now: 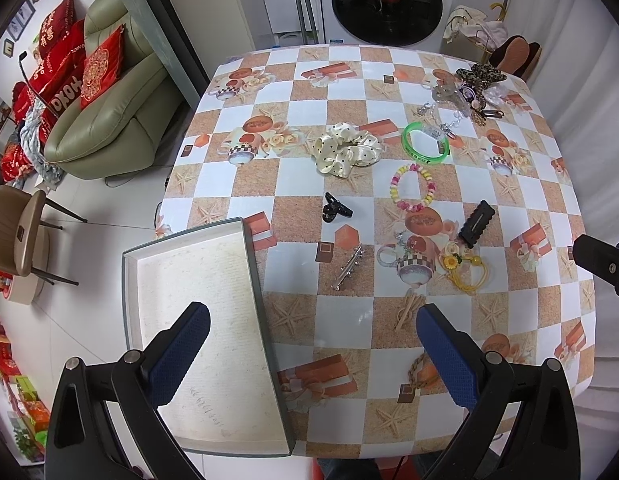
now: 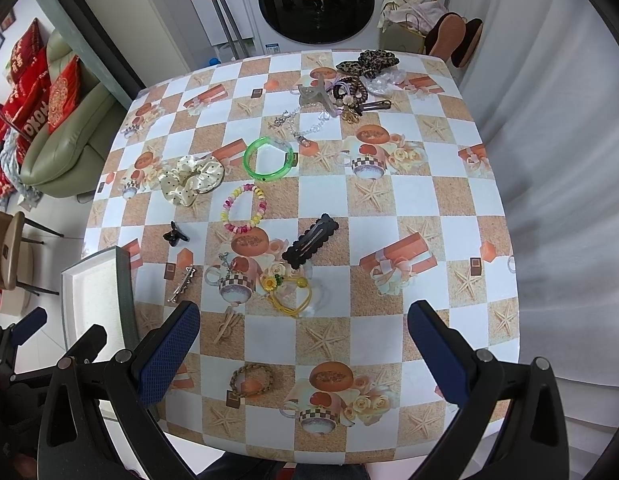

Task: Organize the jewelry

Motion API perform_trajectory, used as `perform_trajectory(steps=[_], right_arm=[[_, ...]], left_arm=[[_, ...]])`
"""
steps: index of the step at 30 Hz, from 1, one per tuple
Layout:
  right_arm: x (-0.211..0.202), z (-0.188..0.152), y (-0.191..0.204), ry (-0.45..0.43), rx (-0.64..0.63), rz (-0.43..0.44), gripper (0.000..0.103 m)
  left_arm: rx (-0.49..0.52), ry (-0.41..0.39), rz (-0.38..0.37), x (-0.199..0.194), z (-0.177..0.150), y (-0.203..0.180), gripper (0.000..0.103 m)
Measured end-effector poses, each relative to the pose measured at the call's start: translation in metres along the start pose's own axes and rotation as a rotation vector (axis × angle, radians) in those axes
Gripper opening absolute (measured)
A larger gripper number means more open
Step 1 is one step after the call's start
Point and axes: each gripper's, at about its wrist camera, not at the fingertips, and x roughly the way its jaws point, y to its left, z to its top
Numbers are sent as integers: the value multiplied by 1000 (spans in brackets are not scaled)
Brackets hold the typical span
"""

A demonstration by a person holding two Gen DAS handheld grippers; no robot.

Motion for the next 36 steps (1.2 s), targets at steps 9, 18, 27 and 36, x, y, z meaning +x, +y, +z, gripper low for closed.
perform_trajectory(steps=[9, 18, 27, 36], right_arm=[[31, 0, -11, 44, 29, -7, 103], [86, 25, -26, 97, 73, 14, 103], [148, 80, -26, 96, 96, 75, 98], [200, 122, -15, 93, 94, 97, 87]], left_arm=[[-60, 26, -59, 35, 21, -2, 103], [-146, 64, -112, 105, 59, -6, 103], [-189, 68, -97, 160, 88, -13, 95], [-227, 69, -59, 194, 102, -14, 81]])
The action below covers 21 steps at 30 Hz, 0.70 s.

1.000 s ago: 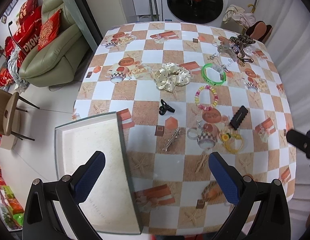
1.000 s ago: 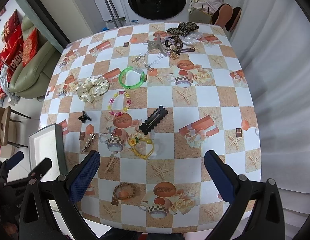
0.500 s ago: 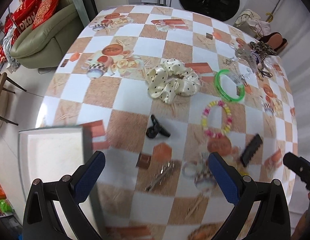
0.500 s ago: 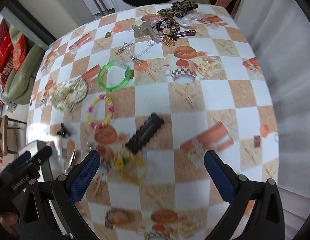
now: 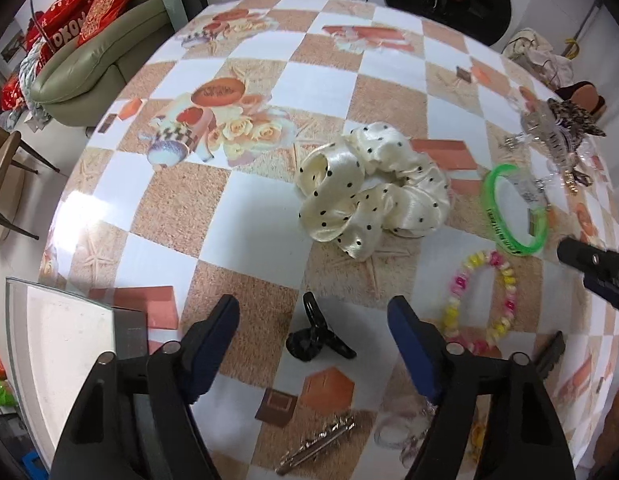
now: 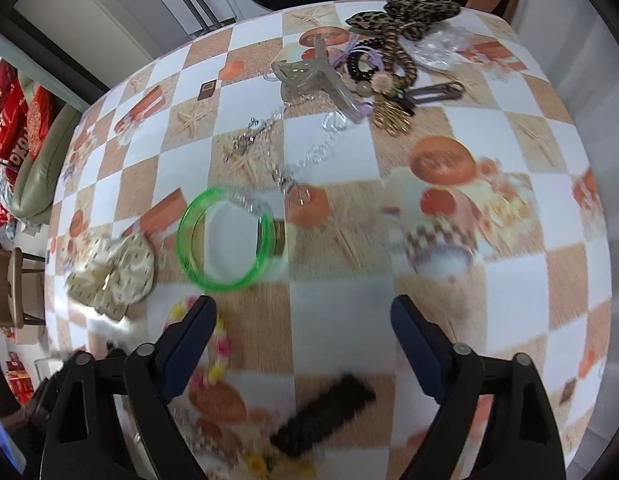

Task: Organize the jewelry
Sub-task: 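Grasp the black claw clip with the left tool while the right tool grasps the green bangle, then carry the green bangle with the right tool and drop it into the white tray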

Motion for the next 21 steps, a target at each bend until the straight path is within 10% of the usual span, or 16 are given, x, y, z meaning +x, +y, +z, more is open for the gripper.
perform_trajectory(steps=[9, 13, 16, 21], right_arm=[[28, 14, 23, -22, -72, -60, 71], [29, 9, 37, -46, -133, -119, 43], [28, 6, 41, -57, -151, -110, 13], [19, 2, 27, -74, -86, -29, 7]], left_arm=[[-18, -15, 14, 8, -6, 0, 67], [5, -40, 0, 4, -8, -6, 33], [11, -39, -16, 4, -7, -8, 30], [12, -63, -72, -8, -8, -5, 30]])
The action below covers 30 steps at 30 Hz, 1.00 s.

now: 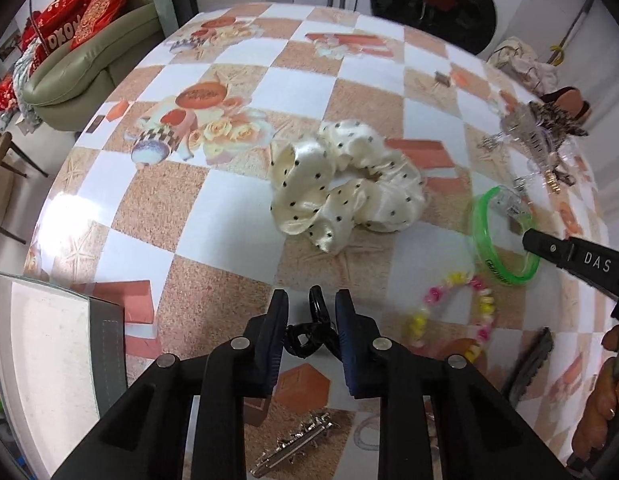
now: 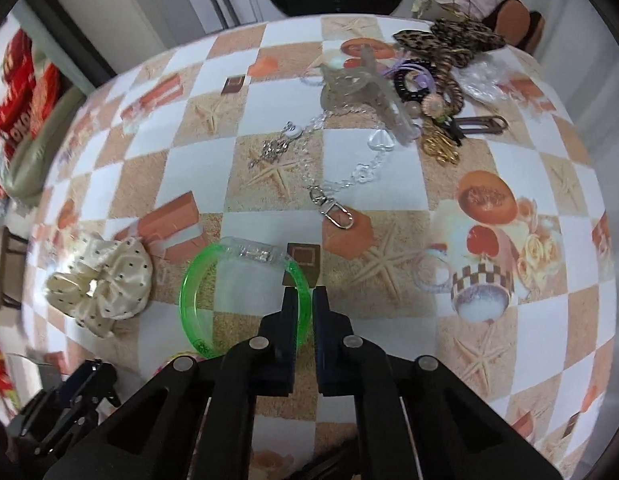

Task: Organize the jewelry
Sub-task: 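Carry the green bangle with the right tool and drop it into the white tray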

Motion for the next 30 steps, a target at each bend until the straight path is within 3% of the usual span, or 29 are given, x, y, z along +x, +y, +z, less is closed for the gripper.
perform_trajectory(steps=[5, 16, 24, 30], right_arm=[[-18, -7, -18, -7, 57, 55, 8], [-75, -35, 6, -35, 19, 148, 8], [-95, -59, 82, -8, -114, 251, 8], [-93, -86, 161, 36, -253, 322, 7]], left_arm=[[19, -35, -49, -26, -9, -4, 30], [-30, -99, -79, -83, -26, 31, 30], [-117, -132, 7, -115, -52, 98, 30], [-208, -104, 95, -116, -81, 163, 30]])
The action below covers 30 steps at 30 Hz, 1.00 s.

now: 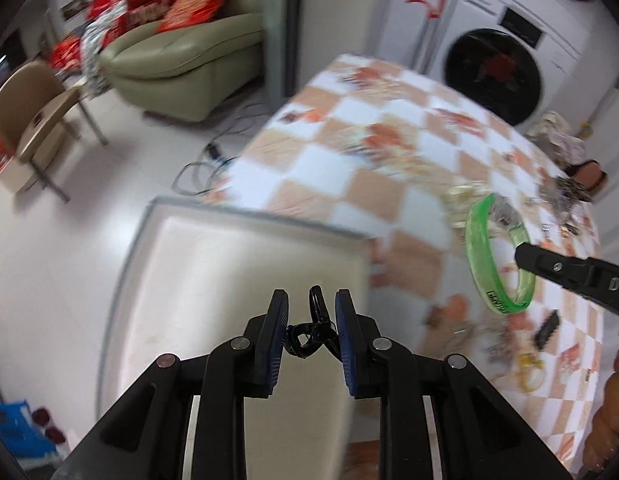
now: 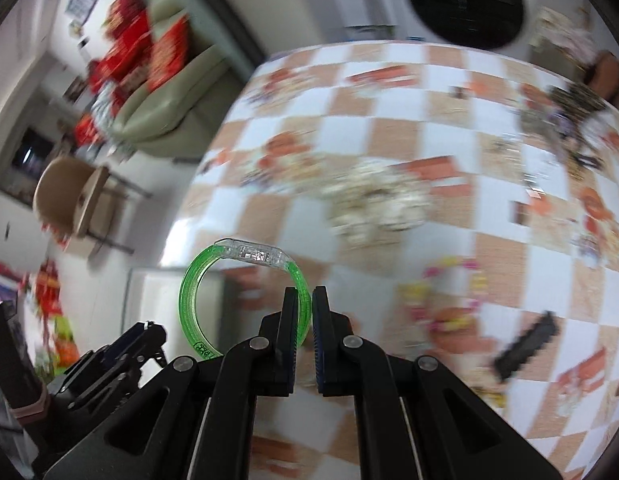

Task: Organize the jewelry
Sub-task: 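Carry the green bangle with the right tool and drop it into the white tray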

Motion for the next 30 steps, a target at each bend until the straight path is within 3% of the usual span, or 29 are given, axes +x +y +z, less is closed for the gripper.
perform_trajectory(steps=[6, 11, 20, 30], right_arm=[[39, -13, 64, 70, -105, 45, 7], [75, -21, 97, 125, -167, 30, 7], [121, -25, 118, 185, -231, -30, 7], [143, -32, 120, 239, -271, -63, 8]], left_arm=[[-53, 39, 81, 19, -19, 53, 30], [-76, 62, 100, 34, -28, 76, 30], [-57, 89, 119, 53, -36, 80, 30], [-22, 96, 141, 60, -42, 74, 30]])
